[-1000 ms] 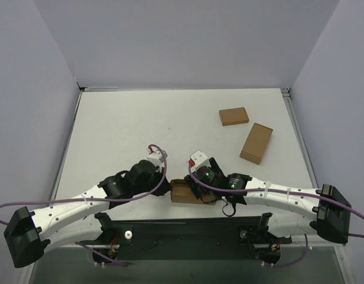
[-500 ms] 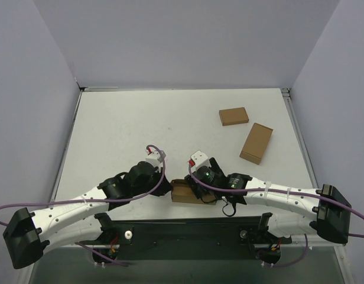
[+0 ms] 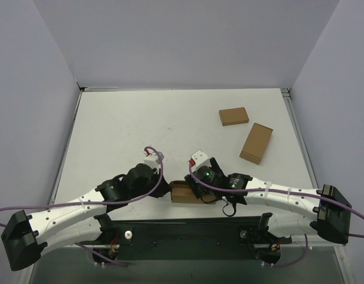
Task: Fold the paper box
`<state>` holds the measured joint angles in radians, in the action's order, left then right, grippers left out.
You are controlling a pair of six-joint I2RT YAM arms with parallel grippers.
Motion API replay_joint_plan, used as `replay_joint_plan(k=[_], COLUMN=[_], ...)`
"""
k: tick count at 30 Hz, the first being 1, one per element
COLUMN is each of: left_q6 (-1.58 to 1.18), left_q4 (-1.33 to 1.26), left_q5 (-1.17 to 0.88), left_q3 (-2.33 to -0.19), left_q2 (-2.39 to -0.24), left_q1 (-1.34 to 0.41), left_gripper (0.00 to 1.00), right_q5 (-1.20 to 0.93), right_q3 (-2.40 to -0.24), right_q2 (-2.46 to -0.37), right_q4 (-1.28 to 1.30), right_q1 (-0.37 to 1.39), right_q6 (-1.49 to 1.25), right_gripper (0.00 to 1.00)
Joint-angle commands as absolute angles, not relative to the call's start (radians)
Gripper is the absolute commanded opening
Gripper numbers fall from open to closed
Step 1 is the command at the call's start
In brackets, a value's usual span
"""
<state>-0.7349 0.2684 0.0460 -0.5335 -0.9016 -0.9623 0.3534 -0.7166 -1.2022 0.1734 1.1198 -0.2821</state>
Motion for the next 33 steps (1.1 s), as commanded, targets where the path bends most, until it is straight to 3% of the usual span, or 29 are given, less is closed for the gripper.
replay_joint_plan(k=[1, 18, 33], left_q6=[-0.758, -0.802, -0.887], left_q4=[0.302, 0.310, 0.203], left_q5=[0.045, 0.095, 0.100], left_q3=[-0.508, -0.462, -0.463], left_q2=[-0.931, -0.937, -0.790], left_q1=[-0.989, -1.037, -1.032], left_gripper=[0.00, 0.00, 0.00], right_q5=[0.374, 0.376, 0.374], right_q3=[-0.699, -0.703, -0.715], right_q2=[-1.207, -1.213, -1.239], right_q4=[0.278, 0.276, 0.278], right_q1=[1.117, 1.121, 1.129], right_q6=[-0.273, -0.273, -0.267], right_gripper=[0.75, 0.75, 0.75])
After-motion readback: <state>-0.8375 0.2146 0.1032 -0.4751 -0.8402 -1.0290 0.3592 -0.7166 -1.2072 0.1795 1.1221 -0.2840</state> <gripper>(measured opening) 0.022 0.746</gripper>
